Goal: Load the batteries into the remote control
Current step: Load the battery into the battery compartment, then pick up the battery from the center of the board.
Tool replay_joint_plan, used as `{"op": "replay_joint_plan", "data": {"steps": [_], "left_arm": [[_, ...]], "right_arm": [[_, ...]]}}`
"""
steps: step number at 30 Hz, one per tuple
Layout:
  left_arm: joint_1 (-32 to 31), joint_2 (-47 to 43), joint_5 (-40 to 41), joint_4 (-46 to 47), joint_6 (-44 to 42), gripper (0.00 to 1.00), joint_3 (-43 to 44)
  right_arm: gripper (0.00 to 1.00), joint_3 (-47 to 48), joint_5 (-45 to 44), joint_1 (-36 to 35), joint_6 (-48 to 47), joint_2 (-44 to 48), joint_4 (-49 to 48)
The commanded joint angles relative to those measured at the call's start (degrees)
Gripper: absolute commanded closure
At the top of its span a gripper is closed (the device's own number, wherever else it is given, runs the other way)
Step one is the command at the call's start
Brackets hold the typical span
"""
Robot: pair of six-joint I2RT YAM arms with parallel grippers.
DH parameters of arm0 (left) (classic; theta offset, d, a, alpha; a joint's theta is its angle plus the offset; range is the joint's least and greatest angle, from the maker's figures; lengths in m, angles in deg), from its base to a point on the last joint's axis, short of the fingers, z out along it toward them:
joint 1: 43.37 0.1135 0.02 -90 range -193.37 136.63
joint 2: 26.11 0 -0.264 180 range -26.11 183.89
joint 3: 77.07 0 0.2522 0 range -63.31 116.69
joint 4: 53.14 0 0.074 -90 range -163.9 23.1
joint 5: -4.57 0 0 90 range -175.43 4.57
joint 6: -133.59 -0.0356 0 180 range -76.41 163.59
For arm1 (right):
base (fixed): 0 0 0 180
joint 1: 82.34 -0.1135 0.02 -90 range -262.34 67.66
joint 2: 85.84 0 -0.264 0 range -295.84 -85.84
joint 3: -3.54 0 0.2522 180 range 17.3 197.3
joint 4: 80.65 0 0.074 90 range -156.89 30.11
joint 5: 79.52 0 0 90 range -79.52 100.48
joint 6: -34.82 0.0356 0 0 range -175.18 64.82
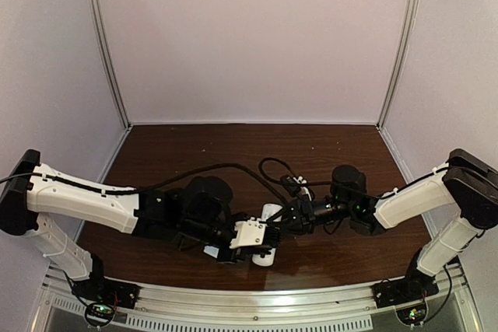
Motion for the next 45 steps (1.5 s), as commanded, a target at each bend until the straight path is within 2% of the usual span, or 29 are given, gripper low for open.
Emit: {"op": "replay_joint_plan", "data": {"steps": [1, 12, 15, 17, 20, 27, 31, 34, 35, 38, 41, 45], "left_arm": [[2.14, 1.31, 2.72, -3.12, 0.45, 0.89, -1.98], [3.06, -0.15, 2.18, -5.56, -0.22, 0.89, -2.86], [3.07, -1.16, 0.79, -4.9, -0.36, 0.76, -2.38], [2.98, -1.95, -0.51, -4.45, 0.62, 0.65, -1.0], [2.86, -3.67, -1.76, -3.45, 1.74, 0.54, 0.66], [1.82, -8.08, 0.62, -0.1, 3.99, 0.46, -0.53], [2.65, -9.5, 6.83, 1.58, 10.3, 0.34, -3.04], [5.06, -7.75, 10.17, 0.91, 18.54, 0.18, -1.4], [6.09, -6.33, 10.81, -0.57, 21.83, 0.16, 0.08], [10.52, -0.05, 4.84, -6.67, 28.32, 0.21, 5.6], [12.42, 4.32, 0.36, -9.63, 30.16, 0.28, 8.59], [12.63, 9.96, 1.9, -13.62, 32.42, 0.36, 12.49]], "right_arm": [[1.0, 0.72, 5.48, -1.89, 3.7, 0.76, -9.06], [1.0, 0.9, 5.7, -2.0, 4.43, 1.01, -9.99], [1.0, 1.31, 4.62, -2.02, 1.81, 1.03, -5.83], [1.0, 1.84, 3.51, -2.02, -0.67, 0.98, -2.09], [1.0, 2.71, 1.9, -1.83, -4.12, 0.93, 3.54], [1.0, 2.66, -0.41, -0.32, -8.38, 2.27, 9.29], [1.0, 1.85, -0.93, 2.82, -12.66, 4.93, 14.14], [1.0, 2.14, -1.72, 5.9, -18.51, 7.92, 22.55], [1.0, 2.18, -2.22, 7.32, -20.39, 9.05, 25.23], [1.0, 1.7, -3.16, 12.23, -24.91, 12.49, 33.45], [1.0, 0.81, -3.74, 16.67, -28.28, 15.63, 38.88], [1.0, -0.76, -3.73, 21.06, -30.13, 18.74, 42.18]]}}
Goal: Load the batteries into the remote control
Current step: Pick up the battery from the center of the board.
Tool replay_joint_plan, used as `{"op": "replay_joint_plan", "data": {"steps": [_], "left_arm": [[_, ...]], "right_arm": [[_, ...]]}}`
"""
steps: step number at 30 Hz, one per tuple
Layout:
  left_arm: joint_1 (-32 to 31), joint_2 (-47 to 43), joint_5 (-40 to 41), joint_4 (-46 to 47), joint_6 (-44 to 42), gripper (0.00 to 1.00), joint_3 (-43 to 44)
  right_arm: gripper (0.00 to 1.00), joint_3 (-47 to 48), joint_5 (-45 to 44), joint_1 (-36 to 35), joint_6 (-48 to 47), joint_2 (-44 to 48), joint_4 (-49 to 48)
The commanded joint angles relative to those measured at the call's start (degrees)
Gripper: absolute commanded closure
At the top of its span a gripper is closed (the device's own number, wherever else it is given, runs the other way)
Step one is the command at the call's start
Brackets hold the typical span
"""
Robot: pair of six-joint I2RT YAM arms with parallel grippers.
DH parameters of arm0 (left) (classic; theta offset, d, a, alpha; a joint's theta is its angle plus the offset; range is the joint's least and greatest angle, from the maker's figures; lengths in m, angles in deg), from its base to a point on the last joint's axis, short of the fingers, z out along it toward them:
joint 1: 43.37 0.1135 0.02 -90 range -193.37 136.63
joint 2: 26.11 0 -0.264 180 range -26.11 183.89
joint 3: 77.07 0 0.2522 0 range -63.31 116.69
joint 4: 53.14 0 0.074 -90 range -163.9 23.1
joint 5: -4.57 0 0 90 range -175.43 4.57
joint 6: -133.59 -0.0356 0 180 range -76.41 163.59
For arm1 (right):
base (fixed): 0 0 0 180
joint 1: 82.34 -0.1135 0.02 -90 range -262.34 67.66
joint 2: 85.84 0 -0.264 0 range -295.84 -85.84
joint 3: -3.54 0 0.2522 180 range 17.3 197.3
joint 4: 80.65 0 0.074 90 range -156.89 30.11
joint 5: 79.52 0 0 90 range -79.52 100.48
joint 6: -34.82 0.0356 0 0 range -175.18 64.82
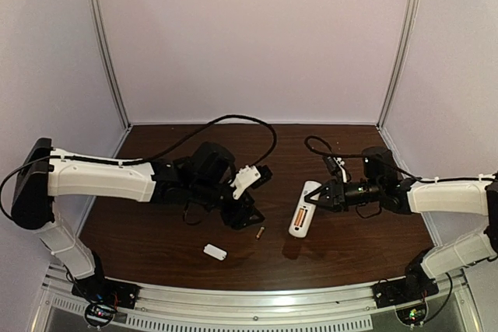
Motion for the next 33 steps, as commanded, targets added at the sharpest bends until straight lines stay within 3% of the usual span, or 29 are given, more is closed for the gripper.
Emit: {"op": "replay_joint_plan", "data": {"steps": [1, 8, 14, 33], "left_arm": [[-0.27, 5.62, -0.51, -6.78, 6.07, 0.4, 4.85], [-0.27, 15.25, 1.81, -14.95, 10.49, 0.57, 13.1], [-0.28, 21.48, 2.28, -20.51, 12.49, 0.64, 19.26], [-0.53, 31.16, 6.0, -28.85, 13.89, 0.76, 27.81]], "right_arm": [[1.0, -2.14, -0.94, 3.88, -5.51, 3.3, 7.95], [1.0, -3.91, -0.15, 6.8, -6.66, 4.4, 9.11], [1.0, -3.84, -2.12, 7.12, -8.22, 5.75, 10.99], [1.0, -3.72, -3.42, 7.65, -9.25, 7.03, 12.21]]}}
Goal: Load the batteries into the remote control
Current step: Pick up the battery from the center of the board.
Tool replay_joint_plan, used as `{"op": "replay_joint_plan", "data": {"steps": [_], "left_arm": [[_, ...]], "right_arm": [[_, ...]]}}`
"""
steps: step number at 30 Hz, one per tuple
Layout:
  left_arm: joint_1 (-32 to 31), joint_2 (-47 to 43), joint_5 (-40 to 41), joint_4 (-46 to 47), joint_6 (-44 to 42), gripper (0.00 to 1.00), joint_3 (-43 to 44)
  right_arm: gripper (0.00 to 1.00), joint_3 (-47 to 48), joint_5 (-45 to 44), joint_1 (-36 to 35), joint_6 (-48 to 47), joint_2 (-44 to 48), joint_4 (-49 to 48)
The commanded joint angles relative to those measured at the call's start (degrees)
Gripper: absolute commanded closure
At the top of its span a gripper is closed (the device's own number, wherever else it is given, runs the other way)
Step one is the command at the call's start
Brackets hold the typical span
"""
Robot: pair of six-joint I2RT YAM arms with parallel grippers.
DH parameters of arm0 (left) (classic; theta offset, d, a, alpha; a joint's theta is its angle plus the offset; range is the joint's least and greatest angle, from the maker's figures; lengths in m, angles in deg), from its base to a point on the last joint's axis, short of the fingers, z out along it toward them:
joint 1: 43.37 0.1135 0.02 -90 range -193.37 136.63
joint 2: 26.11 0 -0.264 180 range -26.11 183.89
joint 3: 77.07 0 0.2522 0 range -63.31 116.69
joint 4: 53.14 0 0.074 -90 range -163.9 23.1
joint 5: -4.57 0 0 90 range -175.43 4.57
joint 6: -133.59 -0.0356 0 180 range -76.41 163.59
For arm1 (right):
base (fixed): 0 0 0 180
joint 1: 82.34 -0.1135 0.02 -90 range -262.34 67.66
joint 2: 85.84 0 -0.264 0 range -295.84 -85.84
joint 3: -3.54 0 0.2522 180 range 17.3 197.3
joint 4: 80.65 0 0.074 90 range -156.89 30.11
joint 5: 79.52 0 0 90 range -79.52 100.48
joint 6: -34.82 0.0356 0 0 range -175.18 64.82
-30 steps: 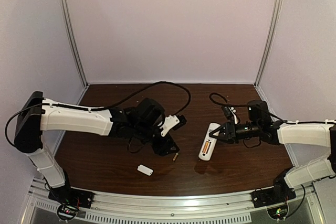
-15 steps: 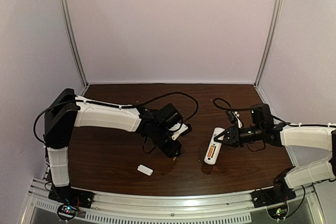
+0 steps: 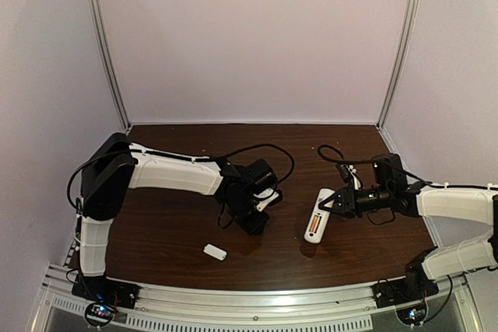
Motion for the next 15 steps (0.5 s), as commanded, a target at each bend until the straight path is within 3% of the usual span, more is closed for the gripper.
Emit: {"op": "replay_joint_plan", "data": {"steps": [1, 9, 15], "left_arm": [[-0.48, 2.35, 1.66, -2.09, 0.23, 0.77, 2.4], [-0.25, 0.07, 4.74, -1.59, 0.92, 1.0, 1.05], [0.18, -16.84, -2.54, 20.46, 0.19, 1.0, -12.06]], "right_arm": [[1.0, 0.11, -1.05, 0.46, -1.34, 1.21, 0.49], [1.0, 0.8, -1.54, 0.46, -1.84, 1.41, 0.82], [1.0, -1.45, -1.17, 0.07, 4.12, 2.39, -7.92]]}}
